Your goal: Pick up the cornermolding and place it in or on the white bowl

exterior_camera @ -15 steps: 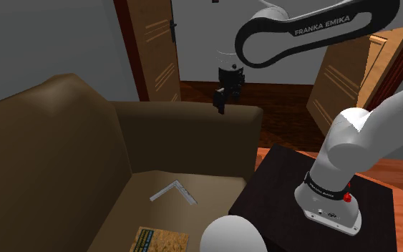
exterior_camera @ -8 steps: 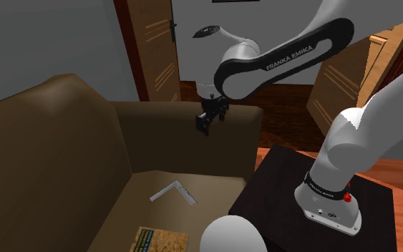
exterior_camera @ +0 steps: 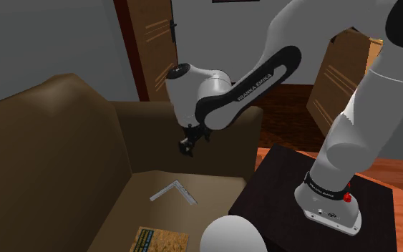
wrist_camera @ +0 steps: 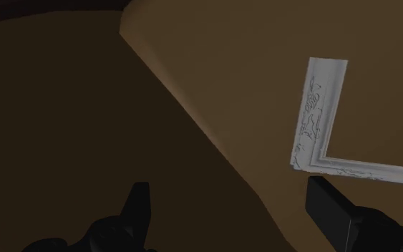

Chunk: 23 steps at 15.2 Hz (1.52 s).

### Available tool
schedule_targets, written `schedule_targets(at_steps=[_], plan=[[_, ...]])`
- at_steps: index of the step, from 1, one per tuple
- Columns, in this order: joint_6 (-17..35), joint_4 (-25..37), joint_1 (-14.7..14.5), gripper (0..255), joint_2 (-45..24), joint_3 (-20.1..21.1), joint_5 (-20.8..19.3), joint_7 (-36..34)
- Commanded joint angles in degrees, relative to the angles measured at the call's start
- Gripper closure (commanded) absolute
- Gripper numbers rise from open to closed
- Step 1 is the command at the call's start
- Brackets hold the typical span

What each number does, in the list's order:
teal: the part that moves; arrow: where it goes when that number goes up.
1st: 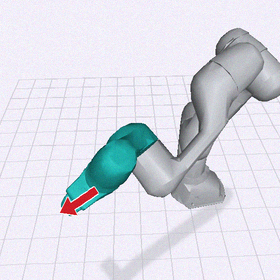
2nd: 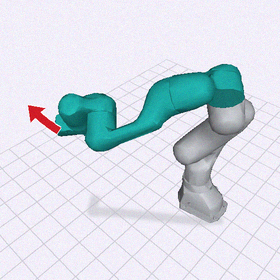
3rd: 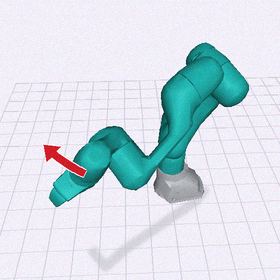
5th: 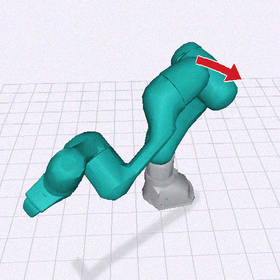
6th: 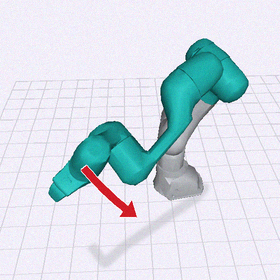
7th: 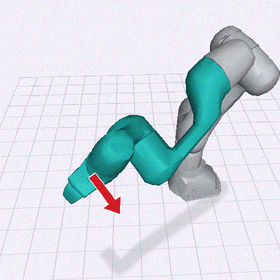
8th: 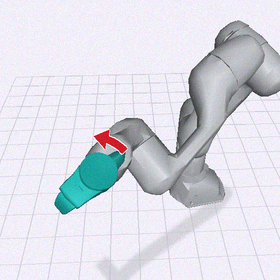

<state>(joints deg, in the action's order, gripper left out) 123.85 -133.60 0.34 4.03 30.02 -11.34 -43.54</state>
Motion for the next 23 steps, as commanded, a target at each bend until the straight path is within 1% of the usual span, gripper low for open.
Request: schedule_targets(at_steps=[1,4,8,11,14,21,23], plan=[[1.15,1.99,-0.30,0,-5.23,1.16,-3.50,-4.79],[1.64,6.05,-1.83,0,-13.29,1.44,-9.03,-11.32],[1.25,12.53,-5.51,0,-23.75,-0.09,-15.32,-18.51],[0.51,18.09,-8.83,0,-31.20,-1.91,-18.74,-22.48],[-0.46,24.03,-12.07,0,-38.15,-3.77,-21.04,-25.24],[3.32,23.03,-12.35,0,-41.17,-5.62,-23.50,-26.67],[3.63,22.97,-12.37,0,-41.44,-5.77,-23.71,-26.79]])
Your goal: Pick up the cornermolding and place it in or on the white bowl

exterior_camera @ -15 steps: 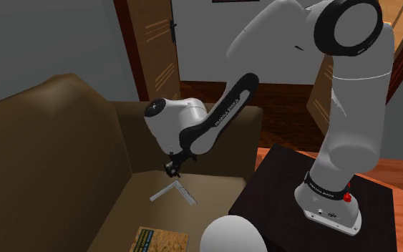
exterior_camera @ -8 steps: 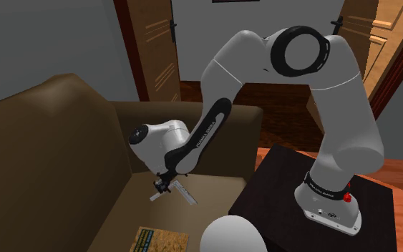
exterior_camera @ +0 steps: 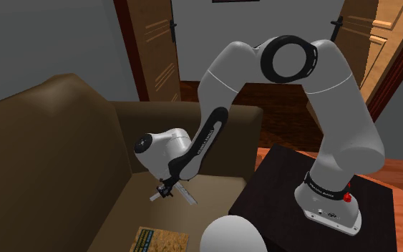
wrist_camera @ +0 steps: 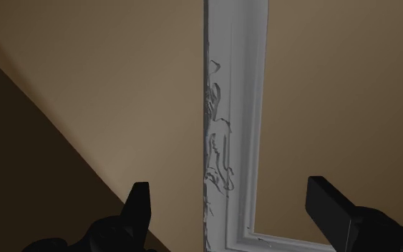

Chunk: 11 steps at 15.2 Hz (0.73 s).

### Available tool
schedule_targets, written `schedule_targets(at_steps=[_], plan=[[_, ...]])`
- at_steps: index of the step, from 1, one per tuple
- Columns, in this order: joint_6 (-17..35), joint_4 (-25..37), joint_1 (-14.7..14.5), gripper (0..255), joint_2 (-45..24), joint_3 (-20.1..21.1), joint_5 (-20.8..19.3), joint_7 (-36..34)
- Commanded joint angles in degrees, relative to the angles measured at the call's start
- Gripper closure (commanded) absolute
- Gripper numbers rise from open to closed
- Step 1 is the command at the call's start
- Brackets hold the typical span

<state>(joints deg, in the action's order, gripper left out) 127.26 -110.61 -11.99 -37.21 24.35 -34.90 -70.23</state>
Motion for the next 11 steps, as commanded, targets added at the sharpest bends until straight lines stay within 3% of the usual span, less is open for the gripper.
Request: schedule_targets(at_steps=[1,7,8,11], plan=[[0.21,-0.01,-0.04,0,-0.20,-0.10,-0.15,-0.10],[0.20,0.00,-0.04,0,-0.20,-0.10,-0.14,-0.10],[0.20,0.00,-0.04,255,-0.20,-0.10,-0.14,-0.10],[0.21,0.01,-0.05,255,-0.22,-0.11,-0.15,-0.10]])
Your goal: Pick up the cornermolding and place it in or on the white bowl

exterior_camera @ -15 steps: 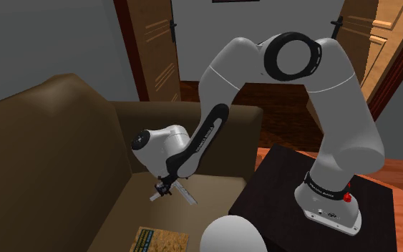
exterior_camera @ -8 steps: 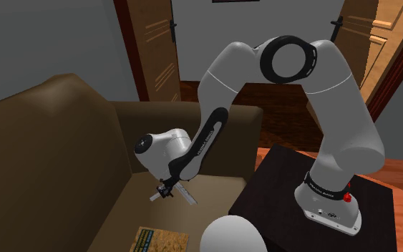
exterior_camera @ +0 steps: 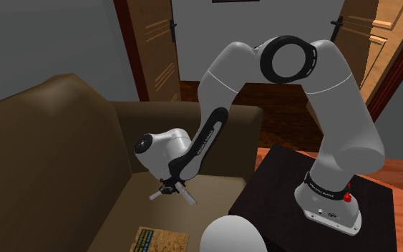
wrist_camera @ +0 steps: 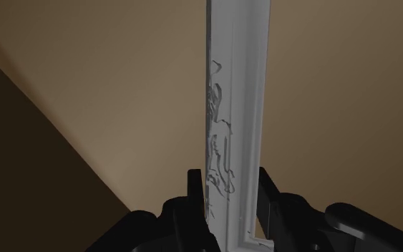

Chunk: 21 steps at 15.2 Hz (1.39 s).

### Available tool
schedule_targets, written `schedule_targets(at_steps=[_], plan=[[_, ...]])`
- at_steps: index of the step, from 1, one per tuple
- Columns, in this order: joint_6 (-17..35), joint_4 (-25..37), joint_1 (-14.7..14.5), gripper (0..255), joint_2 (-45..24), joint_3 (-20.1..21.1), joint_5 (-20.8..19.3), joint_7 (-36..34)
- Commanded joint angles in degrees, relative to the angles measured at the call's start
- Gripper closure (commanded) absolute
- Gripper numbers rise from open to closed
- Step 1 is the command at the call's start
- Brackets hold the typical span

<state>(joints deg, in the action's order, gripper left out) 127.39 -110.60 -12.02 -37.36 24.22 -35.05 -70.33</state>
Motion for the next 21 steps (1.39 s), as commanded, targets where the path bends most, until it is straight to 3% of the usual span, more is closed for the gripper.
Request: schedule_targets(at_steps=[1,6,21], plan=[[0.06,0.02,-0.03,255,-0.06,0.02,0.01,0.01],[0.08,-0.02,-0.01,255,-0.05,0.03,0.00,0.00],[-6.48,-1.27,2.58,255,8.99,3.74,5.54,4.38]])
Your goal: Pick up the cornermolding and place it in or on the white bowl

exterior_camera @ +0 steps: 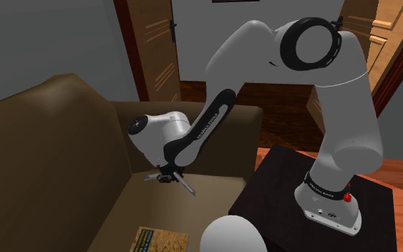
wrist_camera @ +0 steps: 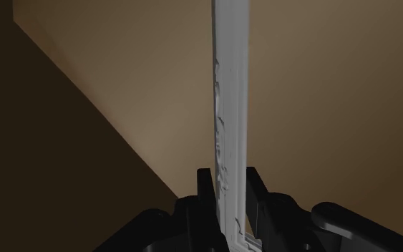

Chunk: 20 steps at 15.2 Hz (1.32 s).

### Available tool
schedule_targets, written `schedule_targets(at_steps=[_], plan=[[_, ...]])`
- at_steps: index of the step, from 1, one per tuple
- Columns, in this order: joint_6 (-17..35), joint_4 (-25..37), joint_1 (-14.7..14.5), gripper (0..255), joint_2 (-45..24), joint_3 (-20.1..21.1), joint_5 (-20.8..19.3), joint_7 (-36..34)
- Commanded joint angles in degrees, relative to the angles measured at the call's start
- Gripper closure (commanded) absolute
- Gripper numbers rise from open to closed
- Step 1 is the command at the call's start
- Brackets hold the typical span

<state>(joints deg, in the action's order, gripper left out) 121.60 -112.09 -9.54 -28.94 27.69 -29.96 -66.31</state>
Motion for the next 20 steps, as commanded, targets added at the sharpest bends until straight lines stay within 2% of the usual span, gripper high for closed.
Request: schedule_targets(at_steps=[1,20], plan=[[-1.17,0.24,0.25,255,1.13,0.49,0.83,0.66],[-10.82,2.83,2.28,255,10.19,3.51,7.19,6.19]])
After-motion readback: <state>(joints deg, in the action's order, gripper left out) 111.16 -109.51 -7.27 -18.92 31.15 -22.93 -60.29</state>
